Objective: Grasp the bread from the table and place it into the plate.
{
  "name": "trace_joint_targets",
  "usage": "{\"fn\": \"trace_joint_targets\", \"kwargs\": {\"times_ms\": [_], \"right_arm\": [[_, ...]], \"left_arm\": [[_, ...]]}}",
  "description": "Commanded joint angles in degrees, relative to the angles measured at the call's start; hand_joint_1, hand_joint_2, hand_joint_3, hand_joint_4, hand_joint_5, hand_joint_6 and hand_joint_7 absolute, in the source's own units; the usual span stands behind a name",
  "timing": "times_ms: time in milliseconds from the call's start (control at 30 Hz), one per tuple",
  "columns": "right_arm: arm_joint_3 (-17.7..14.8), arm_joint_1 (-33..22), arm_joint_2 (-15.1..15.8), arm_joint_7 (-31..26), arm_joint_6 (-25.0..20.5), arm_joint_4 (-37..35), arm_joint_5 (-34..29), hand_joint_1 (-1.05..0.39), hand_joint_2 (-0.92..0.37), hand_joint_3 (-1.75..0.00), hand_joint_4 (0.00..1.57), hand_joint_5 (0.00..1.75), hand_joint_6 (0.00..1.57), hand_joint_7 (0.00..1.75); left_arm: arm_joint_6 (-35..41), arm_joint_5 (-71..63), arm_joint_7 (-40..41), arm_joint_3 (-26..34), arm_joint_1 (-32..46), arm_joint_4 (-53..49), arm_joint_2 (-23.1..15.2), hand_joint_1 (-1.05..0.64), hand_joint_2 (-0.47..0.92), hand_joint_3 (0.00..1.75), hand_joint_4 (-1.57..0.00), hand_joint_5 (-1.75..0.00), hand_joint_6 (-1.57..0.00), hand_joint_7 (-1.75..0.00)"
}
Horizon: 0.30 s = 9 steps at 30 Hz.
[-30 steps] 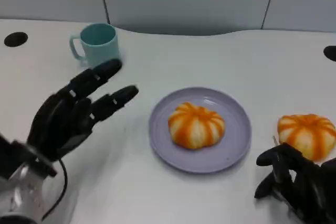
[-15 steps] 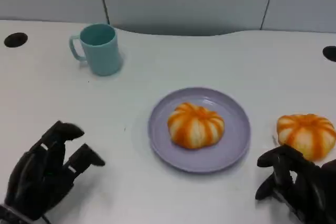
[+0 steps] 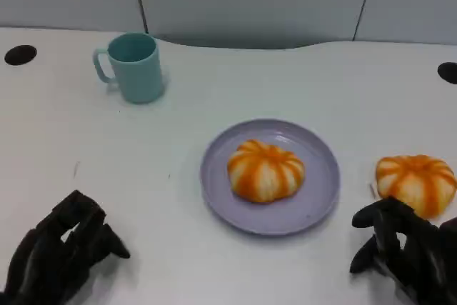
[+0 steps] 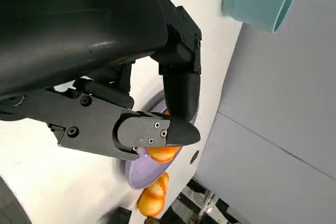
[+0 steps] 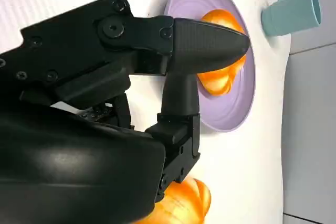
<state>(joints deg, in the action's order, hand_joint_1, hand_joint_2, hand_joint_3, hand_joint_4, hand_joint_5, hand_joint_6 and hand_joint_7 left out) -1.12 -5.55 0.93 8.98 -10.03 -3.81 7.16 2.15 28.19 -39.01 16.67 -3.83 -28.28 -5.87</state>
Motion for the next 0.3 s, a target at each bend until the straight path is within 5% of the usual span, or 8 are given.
{"fn": "trace_joint_targets", "kwargs": {"times_ms": [33, 300], "right_arm": [[-0.6, 0.0, 1.6, -0.7, -1.4, 0.3, -0.8, -0.31, -0.92, -0.59, 0.52, 1.75, 0.37, 1.67], [-1.1, 0.4, 2.0, 0.4, 0.0, -1.2, 0.2, -0.3, -0.92, -0.6, 0.56, 1.75, 0.38, 1.68]], "left_arm": [[-0.3, -0.6, 1.1, -0.1, -0.6, -0.7, -0.1, -0.43, 0.92, 0.24, -0.64, -1.75, -0.45, -1.75], [0.4, -0.4, 1.1, -0.1, -1.2, -1.6, -0.2, -0.44, 0.92, 0.22, -0.64, -1.75, -0.45, -1.75]]}}
